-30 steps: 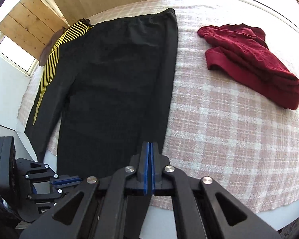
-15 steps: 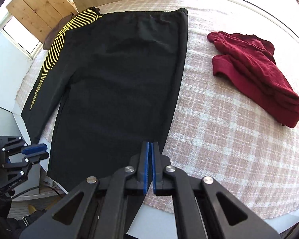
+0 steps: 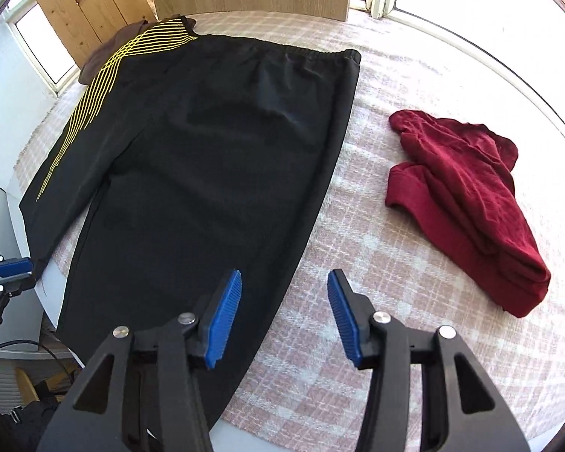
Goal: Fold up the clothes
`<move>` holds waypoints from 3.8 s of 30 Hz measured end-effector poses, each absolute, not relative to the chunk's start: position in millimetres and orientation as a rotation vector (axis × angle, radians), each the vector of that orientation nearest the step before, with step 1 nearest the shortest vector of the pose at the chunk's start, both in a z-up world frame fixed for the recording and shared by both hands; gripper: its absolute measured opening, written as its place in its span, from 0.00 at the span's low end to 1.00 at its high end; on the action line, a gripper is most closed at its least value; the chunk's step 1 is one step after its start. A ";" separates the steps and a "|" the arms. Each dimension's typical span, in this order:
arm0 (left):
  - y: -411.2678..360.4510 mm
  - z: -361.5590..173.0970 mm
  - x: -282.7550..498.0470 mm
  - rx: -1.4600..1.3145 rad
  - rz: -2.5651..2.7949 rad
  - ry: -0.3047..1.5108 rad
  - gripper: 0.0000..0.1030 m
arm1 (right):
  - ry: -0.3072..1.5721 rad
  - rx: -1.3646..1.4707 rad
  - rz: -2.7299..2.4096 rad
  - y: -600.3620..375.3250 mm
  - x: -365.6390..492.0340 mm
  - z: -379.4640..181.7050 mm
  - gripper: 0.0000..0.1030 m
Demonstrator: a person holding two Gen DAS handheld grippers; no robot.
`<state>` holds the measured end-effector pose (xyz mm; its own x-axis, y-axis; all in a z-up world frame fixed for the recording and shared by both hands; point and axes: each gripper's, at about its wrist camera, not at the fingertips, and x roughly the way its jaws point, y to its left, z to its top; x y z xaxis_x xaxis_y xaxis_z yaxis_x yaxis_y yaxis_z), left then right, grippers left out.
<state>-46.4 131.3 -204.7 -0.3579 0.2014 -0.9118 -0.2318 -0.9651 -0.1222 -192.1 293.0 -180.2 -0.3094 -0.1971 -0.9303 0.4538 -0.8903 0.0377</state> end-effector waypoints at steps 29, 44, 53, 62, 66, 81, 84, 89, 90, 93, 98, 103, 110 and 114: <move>312.5 -238.6 -27.6 -1.676 2.286 0.050 0.06 | 0.606 1.392 -2.109 347.4 -251.4 -184.9 0.46; 246.8 -213.8 -39.7 -1.632 2.372 -0.293 0.02 | 0.335 1.487 -2.203 356.9 -348.5 -175.2 0.46; 240.2 -211.9 -45.0 -1.632 2.399 -0.287 0.02 | 0.337 1.577 -2.244 318.2 -423.1 -208.7 0.46; 231.3 -209.9 -46.6 -1.621 2.392 -0.296 0.02 | 0.233 1.662 -2.192 303.4 -444.8 -228.6 0.46; 226.2 -208.3 -46.1 -1.614 2.392 -0.315 0.02 | 0.155 1.665 -2.185 307.9 -450.8 -225.5 0.46; 221.0 -207.3 -49.2 -1.609 2.394 -0.333 0.02 | 0.209 1.732 -2.150 296.9 -459.3 -224.0 0.27; 220.6 -208.1 -49.9 -1.610 2.397 -0.344 0.02 | 0.219 1.725 -2.140 292.5 -461.3 -222.4 0.30; 222.2 -207.8 -50.6 -1.609 2.401 -0.349 0.02 | 0.274 1.764 -2.128 285.4 -464.9 -232.3 0.31; 222.4 -207.5 -50.4 -1.609 2.402 -0.347 0.03 | 0.270 1.770 -2.111 284.5 -464.7 -235.1 0.31; 221.7 -207.2 -49.7 -1.610 2.404 -0.347 0.02 | 0.247 1.795 -2.069 283.7 -463.4 -243.4 0.31; 215.0 -206.2 -48.3 -1.608 2.417 -0.364 0.02 | 0.084 1.779 -2.027 294.5 -466.6 -242.5 0.07; 193.7 -197.3 -43.0 -1.581 2.454 -0.392 0.02 | -0.116 1.745 -2.025 309.1 -468.7 -223.7 0.05; 111.9 -172.8 -27.2 -1.502 2.514 -0.524 0.02 | -0.313 1.656 -2.012 283.5 -470.5 -182.9 0.05; 43.3 -155.9 -15.5 -1.453 2.574 -0.554 0.02 | -0.364 1.588 -2.033 245.9 -462.5 -152.4 0.05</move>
<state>-15.5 43.3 -155.9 -0.5261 0.2917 -0.7988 0.0627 -0.9235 -0.3785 -462.5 245.9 -152.4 -0.1685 -0.5569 -0.8133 0.2403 -0.8234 0.5141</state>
